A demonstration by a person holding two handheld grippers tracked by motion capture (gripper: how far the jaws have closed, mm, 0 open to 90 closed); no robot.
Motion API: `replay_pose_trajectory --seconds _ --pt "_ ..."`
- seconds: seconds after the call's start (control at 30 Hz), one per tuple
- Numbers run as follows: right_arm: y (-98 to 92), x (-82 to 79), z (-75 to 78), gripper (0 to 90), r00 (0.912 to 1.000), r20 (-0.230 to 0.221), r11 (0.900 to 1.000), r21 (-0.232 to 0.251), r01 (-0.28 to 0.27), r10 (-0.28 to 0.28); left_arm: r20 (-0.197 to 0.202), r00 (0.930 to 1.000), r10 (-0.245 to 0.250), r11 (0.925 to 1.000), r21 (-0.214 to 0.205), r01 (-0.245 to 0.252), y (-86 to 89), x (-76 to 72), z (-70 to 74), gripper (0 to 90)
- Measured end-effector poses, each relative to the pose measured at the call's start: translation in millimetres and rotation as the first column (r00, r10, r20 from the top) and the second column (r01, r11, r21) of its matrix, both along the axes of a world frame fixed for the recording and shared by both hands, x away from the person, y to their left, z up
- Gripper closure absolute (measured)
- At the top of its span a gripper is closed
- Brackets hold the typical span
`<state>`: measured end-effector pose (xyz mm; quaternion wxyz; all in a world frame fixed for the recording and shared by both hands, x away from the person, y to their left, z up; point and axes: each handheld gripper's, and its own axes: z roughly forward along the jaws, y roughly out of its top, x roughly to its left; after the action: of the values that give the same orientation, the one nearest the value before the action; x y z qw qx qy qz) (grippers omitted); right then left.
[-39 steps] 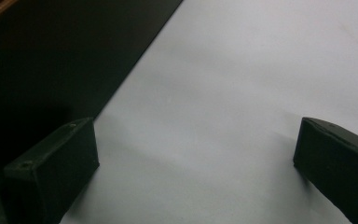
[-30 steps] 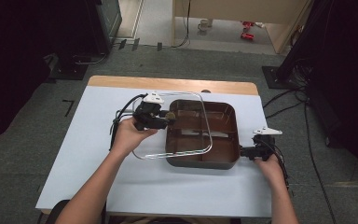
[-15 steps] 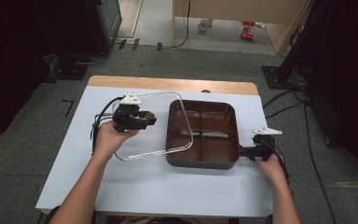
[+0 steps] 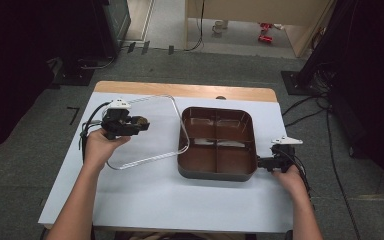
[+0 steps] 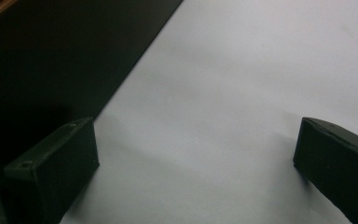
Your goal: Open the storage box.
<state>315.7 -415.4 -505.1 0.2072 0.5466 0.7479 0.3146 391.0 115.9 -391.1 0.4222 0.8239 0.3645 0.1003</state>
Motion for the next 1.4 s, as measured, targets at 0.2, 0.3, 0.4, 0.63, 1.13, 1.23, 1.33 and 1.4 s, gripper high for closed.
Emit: replay_pose_trajectory --seconds 0.2,0.3,0.4,0.63,1.13,1.23,1.33,1.4 --pt "0.0 0.0 0.0 0.0 1.0000 0.000 1.0000 0.000 0.000 0.000 -0.014 0.9984 0.055 0.9984 0.008 -0.055 25.2 6.6 -8.4 59.2" --pt "0.0 0.0 0.0 0.0 1.0000 0.000 1.0000 0.000 0.000 0.000 -0.029 0.9967 0.076 0.9971 0.007 -0.076 34.6 11.4 -18.7 59.2" --pt "0.0 0.0 0.0 0.0 1.0000 0.000 1.0000 0.000 -0.001 0.001 -0.039 0.9940 0.102 0.9946 0.022 -0.102 40.0 17.5 -29.3 59.2" --pt "-0.1 0.0 0.0 0.0 1.0000 0.000 1.0000 0.000 -0.001 0.001 -0.087 0.9866 0.138 0.9890 0.066 -0.132 39.6 35.0 -56.7 59.2" --pt "0.0 0.0 0.0 0.0 1.0000 0.000 1.0000 0.000 0.000 0.000 -0.069 0.9850 0.158 0.9819 0.116 -0.150 30.3 46.8 -82.2 59.1" --pt "0.0 0.0 0.0 0.0 1.0000 0.000 1.0000 -0.001 -0.001 0.001 -0.076 0.9843 0.159 0.9825 0.110 -0.150 31.0 47.1 -82.6 59.1" --pt "0.0 0.0 0.0 0.0 1.0000 0.000 1.0000 0.000 0.000 0.000 -0.087 0.9824 0.165 0.9828 0.098 -0.157 31.8 47.4 -83.4 58.9" --pt "-0.1 0.0 0.0 0.0 1.0000 0.000 1.0000 -0.001 -0.001 0.001 -0.092 0.9815 0.168 0.9831 0.088 -0.160 32.3 47.3 -83.9 57.8"
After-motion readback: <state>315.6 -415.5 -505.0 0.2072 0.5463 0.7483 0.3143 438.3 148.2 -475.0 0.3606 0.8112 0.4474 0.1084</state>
